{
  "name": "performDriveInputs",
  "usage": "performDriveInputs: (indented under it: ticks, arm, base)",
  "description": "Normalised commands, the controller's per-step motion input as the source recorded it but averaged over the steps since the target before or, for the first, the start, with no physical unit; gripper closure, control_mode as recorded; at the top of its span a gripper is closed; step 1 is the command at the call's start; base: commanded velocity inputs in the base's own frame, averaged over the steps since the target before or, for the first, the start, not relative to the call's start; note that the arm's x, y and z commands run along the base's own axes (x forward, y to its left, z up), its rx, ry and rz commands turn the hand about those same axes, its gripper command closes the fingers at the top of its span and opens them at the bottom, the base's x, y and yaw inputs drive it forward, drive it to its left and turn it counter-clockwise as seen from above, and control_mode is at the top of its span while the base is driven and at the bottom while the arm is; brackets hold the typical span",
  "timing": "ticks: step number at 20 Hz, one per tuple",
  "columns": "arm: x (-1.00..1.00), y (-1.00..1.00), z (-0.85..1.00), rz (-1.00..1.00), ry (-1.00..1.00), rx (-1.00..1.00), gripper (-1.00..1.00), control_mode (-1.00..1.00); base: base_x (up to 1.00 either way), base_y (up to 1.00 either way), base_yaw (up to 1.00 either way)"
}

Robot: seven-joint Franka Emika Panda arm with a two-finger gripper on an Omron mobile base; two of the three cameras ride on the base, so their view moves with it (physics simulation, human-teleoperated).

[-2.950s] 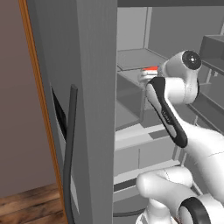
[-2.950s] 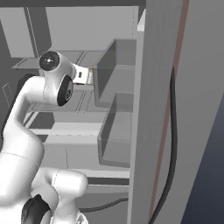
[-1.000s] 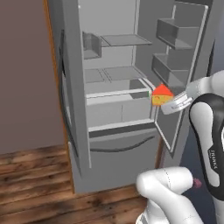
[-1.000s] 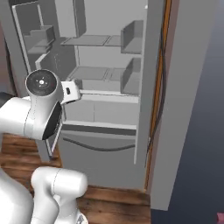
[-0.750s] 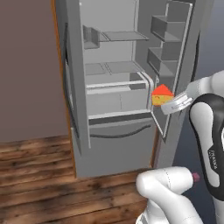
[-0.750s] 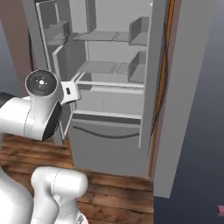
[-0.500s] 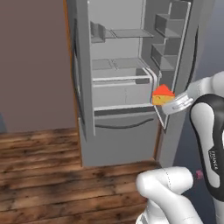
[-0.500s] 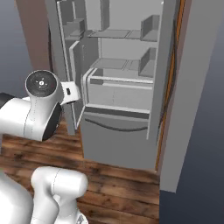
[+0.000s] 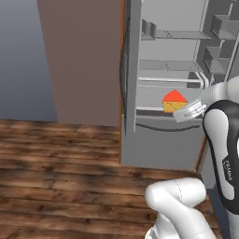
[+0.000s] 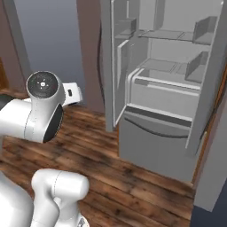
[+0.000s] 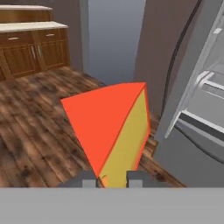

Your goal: Take the cheese, chicken drumstick, and carrot from the fridge and place them on the plate on the dining counter to create an appetizer plate.

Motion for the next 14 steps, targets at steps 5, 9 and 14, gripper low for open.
performDriveInputs:
  ticks: [5, 9, 14]
  arm:
    - [0.0, 0.0, 0.0, 0.0, 0.0, 0.0, 1.0, 1.0]
    - [0.0, 0.0, 0.0, 0.0, 0.0, 0.0, 1.0, 1.0]
    - [0.0, 0.0, 0.0, 0.0, 0.0, 0.0, 1.0, 1.0]
  base:
    - [-0.14, 0.31, 0.4]
    - [0.14, 0.08, 0.31]
    - [0.14, 0.16, 0.32]
